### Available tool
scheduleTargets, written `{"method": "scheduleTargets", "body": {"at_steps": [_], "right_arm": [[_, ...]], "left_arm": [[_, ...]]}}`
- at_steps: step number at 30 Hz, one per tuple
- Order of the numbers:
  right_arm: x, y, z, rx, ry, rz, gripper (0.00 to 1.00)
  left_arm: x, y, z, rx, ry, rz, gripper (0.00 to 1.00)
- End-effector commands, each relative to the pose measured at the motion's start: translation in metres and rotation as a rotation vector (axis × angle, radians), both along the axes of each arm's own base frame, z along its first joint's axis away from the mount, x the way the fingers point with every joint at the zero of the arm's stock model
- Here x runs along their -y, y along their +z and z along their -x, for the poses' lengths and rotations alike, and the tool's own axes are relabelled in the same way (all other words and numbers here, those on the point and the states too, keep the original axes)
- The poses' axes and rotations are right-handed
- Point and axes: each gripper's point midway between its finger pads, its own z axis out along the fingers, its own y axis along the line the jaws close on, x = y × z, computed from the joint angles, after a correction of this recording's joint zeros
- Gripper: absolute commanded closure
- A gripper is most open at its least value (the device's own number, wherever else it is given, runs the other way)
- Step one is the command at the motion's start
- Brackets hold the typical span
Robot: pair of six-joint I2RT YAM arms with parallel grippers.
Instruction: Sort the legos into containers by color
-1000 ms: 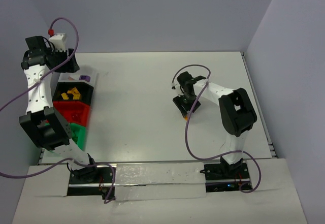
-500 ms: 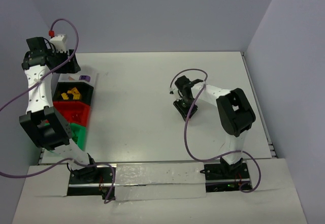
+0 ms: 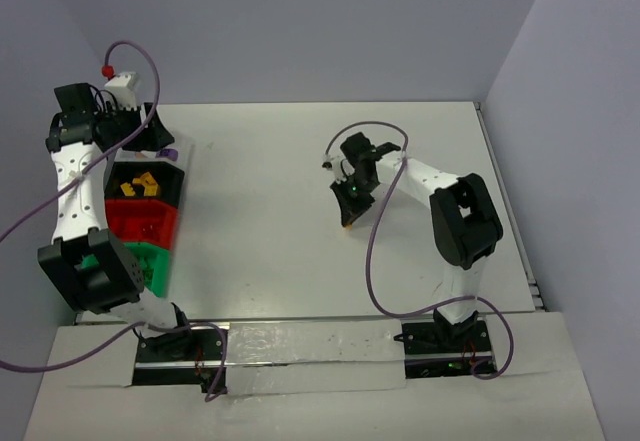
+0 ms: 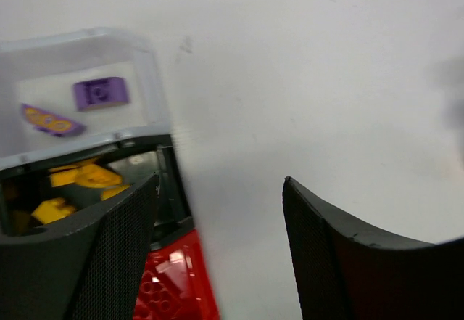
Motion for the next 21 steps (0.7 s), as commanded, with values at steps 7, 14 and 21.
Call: {"method": "scheduleTargets", "body": {"at_steps": [7, 14, 21], "right_arm": [[-0.112, 0.161, -0.072, -0.131, -0.430, -0.712, 1.00], [-0.134, 0.190, -0.090, -0.410, -0.710, -0.917, 1.00], [-0.142, 0.176, -0.079, -0.589, -0.848, -0.879, 1.00]], "left_arm": [[0.133, 0.020, 0.042, 0.154, -0.309, 0.177, 0.25], [0.204, -0.003, 0.055, 0.059, -0.379, 0.315, 0.27], [0.274, -0.010, 0.061, -0.037, -0.485, 0.321, 0.30]]}}
